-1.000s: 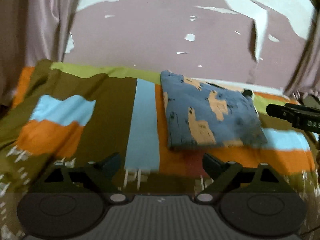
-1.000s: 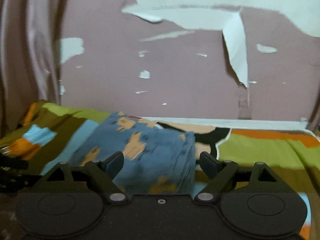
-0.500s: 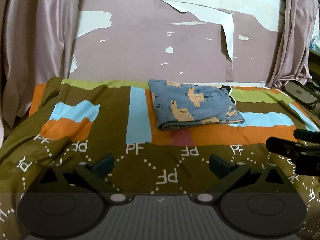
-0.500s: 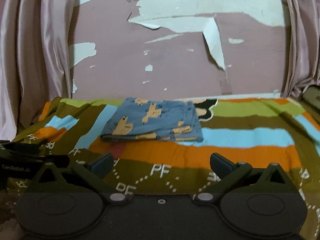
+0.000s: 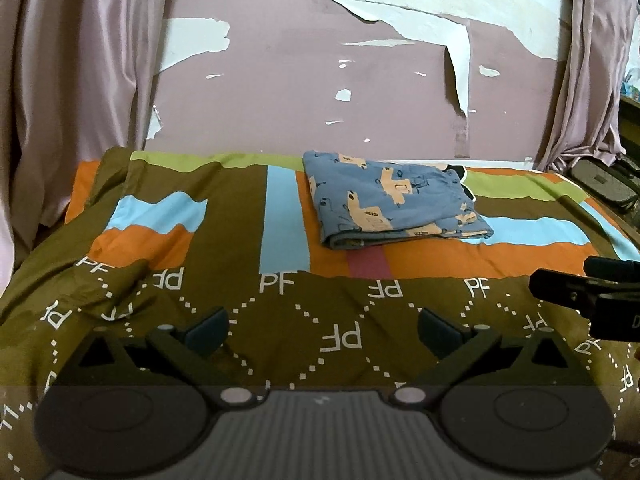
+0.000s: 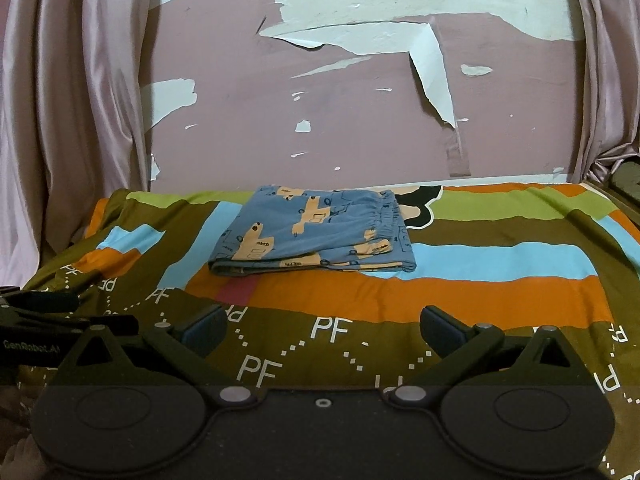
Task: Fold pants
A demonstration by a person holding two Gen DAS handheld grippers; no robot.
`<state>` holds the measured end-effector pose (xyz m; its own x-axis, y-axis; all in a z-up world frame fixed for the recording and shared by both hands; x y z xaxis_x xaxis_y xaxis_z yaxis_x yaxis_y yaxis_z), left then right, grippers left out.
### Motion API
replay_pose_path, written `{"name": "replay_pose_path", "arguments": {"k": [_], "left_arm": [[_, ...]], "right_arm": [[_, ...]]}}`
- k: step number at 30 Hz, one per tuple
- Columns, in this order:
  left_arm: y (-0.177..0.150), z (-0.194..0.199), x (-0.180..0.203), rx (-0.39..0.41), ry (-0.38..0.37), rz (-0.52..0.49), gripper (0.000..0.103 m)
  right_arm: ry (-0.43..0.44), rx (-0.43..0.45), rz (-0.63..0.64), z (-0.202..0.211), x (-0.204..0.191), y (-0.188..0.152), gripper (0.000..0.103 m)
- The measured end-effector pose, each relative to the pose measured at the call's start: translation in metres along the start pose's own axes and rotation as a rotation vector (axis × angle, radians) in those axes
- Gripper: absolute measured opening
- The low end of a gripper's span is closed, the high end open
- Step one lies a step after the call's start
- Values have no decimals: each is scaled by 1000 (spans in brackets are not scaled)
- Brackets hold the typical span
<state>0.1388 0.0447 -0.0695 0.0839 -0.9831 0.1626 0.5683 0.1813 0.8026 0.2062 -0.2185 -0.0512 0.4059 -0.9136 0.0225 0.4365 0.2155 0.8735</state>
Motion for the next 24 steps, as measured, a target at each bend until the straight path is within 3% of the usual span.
{"name": "replay_pose_path", "arguments": {"k": [24], "left_arm": [[-5, 0, -2, -27, 45, -26, 103]], "right_arm": [[28, -13, -7, -1, 1, -3, 102]]}}
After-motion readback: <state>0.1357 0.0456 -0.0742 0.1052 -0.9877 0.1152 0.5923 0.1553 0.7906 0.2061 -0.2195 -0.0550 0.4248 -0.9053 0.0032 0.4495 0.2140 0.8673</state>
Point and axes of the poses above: each gripper's, at about its wrist camera, not at the fingertips, and z roughly against the way its jaws point, x to its right, y to its top, the point moved 8 cm from there along -z, roughly the way its jaws point, and after that the axes turned 10 degrees about z, right-handed, at the moved point
